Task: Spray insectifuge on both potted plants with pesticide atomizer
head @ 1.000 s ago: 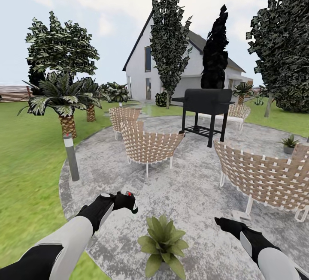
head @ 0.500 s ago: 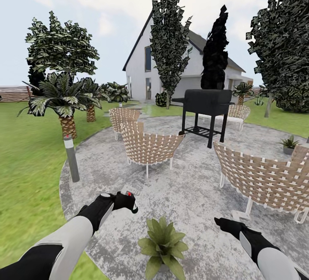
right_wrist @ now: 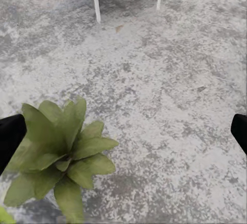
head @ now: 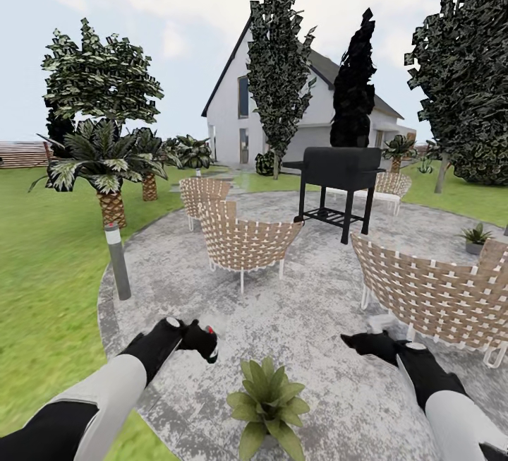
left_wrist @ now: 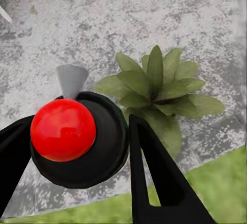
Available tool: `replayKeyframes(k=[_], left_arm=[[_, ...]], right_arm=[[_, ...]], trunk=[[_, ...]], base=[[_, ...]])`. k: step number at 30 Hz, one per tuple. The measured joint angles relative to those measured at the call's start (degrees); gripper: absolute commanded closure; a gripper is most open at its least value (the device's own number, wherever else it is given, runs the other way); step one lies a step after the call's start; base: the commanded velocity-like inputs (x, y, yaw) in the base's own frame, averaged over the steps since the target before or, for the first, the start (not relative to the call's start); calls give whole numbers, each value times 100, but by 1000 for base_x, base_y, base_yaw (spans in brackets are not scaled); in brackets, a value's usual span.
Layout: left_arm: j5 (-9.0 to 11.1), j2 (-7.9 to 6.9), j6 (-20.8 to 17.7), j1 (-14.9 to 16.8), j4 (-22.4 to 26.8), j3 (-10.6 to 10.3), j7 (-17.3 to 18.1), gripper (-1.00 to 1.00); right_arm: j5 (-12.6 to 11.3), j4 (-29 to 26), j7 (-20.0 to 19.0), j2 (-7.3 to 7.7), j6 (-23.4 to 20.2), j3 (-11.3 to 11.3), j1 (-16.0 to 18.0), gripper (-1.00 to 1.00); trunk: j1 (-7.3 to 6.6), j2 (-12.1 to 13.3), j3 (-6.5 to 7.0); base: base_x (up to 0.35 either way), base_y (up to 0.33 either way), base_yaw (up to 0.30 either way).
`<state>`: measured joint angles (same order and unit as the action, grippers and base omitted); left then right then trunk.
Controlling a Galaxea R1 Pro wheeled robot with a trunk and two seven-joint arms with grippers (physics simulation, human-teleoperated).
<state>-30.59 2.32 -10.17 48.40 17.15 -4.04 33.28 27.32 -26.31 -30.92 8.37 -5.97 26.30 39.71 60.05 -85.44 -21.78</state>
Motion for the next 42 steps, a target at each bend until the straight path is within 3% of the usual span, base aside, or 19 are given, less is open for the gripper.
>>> replayKeyframes(k=[1, 3, 4, 5, 7, 8, 9, 11, 12, 13, 15, 18, 21, 23, 26, 30, 34, 39, 42], left_arm=[[-406, -22, 0, 1, 81, -51, 355, 100], [-937, -118, 0, 2, 299, -87, 856, 100], [-1278, -197, 7, 2, 544, -96, 1333, 100], [-1461, -247, 16, 2, 721, -91, 1662, 100], [-1679, -364, 22, 2, 1170, -80, 2350, 100], [-1711, -402, 23, 1, 1295, -83, 2529, 100], [-1764, -522, 26, 0, 1627, -87, 3038, 100], [-1792, -652, 32, 0, 1926, -92, 3562, 100], [-1800, -727, 40, 0, 2091, -93, 3899, 100], [-1806, -822, 59, 0, 2265, -95, 4355, 100], [-1810, -950, 180, 0, 2377, -99, 4767, 100], [-1817, -1094, 716, -7, 2409, -111, 5030, 100], [-1815, -1113, 860, -9, 2409, -120, 5077, 100], [-1817, -1095, 894, -9, 2409, -128, 5087, 100], [-1820, -942, 907, -10, 2409, -169, 5102, 100], [-1815, -778, 904, -10, 2415, -673, 5109, 100], [-1812, -590, 903, -10, 2411, -969, 5095, 100], [-1812, -384, 897, -10, 2408, -1016, 5107, 100], [-1812, -325, 892, -10, 2408, -1045, 5111, 100]], right_arm=[[0, -165, -467, -2, -237, -170, -2, -100], [6, -284, -954, -7, -511, -288, -2, -100], [10, -324, -1330, -10, -612, -348, -1, -100], [14, -339, -1576, -13, -651, -391, -1, -100], [16, -355, -2086, -28, -688, -544, 2, -100], [18, -357, -2207, -30, -692, -603, 3, -100], [15, -361, -2473, -38, -700, -822, 12, -100], [17, -364, -2627, -45, -705, -1074, 26, -100], [16, -364, -2683, -54, -706, -1239, 31, 100], [14, -365, -2727, -73, -708, -1439, 36, 100], [13, -366, -2755, -116, -706, -1586, 39, 100], [10, -360, -2780, -379, -701, -1688, 40, 100], [11, -362, -2794, -550, -700, -1897, 41, 100], [13, -374, -2800, -667, -699, -2305, 42, 100], [14, -729, -2819, -865, -703, -2853, 43, 100], [19, -1180, -2924, -927, -706, -3317, 43, 100], [12, -1551, -3232, -942, -712, -3476, 42, 100], [4, -1631, -3312, -1135, -714, -3518, 42, 100], [4, -1644, -3322, -1168, -714, -3527, 42, 100]], trunk=[[0, 0, 0], [0, 0, 0], [0, 0, 1], [0, 0, 0], [0, 0, 1], [0, 0, 0], [0, -1, 1], [0, 0, 0], [0, 0, 0], [0, 0, 0], [0, 0, 0], [0, 0, 0], [0, 0, 0], [0, 0, 0], [0, 0, 0], [0, 0, 0], [0, 0, 0], [0, 0, 0], [0, 0, 0]], base=[[0, 0, 0], [0, 0, 0], [0, 0, 0], [0, 0, 0], [0, 0, 0], [0, 0, 0], [0, 0, 0], [0, 0, 0], [0, 0, 0], [0, 0, 0], [0, 0, 0], [0, 0, 0], [0, 0, 0], [0, 0, 0], [0, 0, 0], [0, 0, 0], [0, 0, 0], [0, 0, 0], [0, 0, 0]])
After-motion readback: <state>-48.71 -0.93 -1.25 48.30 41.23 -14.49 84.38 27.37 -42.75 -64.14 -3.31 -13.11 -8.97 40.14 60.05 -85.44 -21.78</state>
